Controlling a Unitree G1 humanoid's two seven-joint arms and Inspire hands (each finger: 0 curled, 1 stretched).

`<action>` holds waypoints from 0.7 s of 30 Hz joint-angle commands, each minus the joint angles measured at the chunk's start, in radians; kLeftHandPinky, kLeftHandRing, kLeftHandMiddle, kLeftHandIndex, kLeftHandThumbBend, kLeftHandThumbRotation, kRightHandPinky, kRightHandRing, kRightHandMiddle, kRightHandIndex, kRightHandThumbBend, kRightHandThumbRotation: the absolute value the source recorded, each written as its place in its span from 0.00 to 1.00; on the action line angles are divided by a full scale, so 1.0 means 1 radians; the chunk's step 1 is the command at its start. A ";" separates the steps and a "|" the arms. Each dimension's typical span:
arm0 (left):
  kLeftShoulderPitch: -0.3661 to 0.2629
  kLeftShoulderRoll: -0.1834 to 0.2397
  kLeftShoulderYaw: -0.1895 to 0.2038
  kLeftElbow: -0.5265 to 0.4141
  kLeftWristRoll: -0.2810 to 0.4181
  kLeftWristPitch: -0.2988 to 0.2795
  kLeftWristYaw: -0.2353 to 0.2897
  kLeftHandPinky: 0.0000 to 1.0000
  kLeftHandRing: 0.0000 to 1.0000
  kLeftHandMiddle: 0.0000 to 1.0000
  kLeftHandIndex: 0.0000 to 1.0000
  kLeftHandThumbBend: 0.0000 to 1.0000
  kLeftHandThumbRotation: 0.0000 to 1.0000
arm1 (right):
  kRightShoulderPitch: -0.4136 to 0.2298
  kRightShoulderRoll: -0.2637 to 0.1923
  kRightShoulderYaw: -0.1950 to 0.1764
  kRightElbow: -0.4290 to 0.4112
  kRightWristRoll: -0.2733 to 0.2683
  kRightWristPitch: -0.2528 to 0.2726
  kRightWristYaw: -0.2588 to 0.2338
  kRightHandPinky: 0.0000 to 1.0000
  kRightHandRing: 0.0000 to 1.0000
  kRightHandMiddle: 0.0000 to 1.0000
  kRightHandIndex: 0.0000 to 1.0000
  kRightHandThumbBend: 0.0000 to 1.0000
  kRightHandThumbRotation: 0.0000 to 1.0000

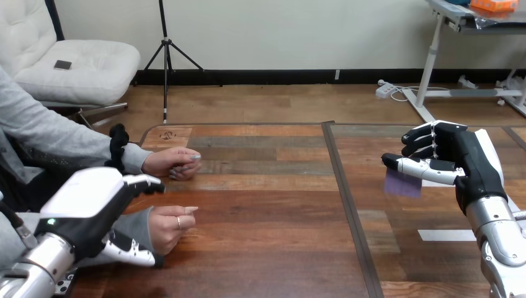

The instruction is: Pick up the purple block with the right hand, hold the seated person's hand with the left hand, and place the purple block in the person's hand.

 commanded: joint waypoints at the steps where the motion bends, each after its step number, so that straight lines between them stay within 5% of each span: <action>1: -0.088 0.031 -0.020 0.030 0.003 0.012 0.014 0.76 0.78 0.80 0.79 1.00 0.24 | -0.051 0.012 -0.028 -0.041 0.023 -0.017 0.005 0.37 0.40 0.44 0.44 0.84 0.00; 21: -0.152 0.033 -0.075 0.142 0.010 0.042 0.018 0.77 0.78 0.79 0.78 1.00 0.19 | -0.048 0.009 -0.034 -0.051 0.034 -0.010 0.015 0.36 0.39 0.44 0.44 0.85 0.00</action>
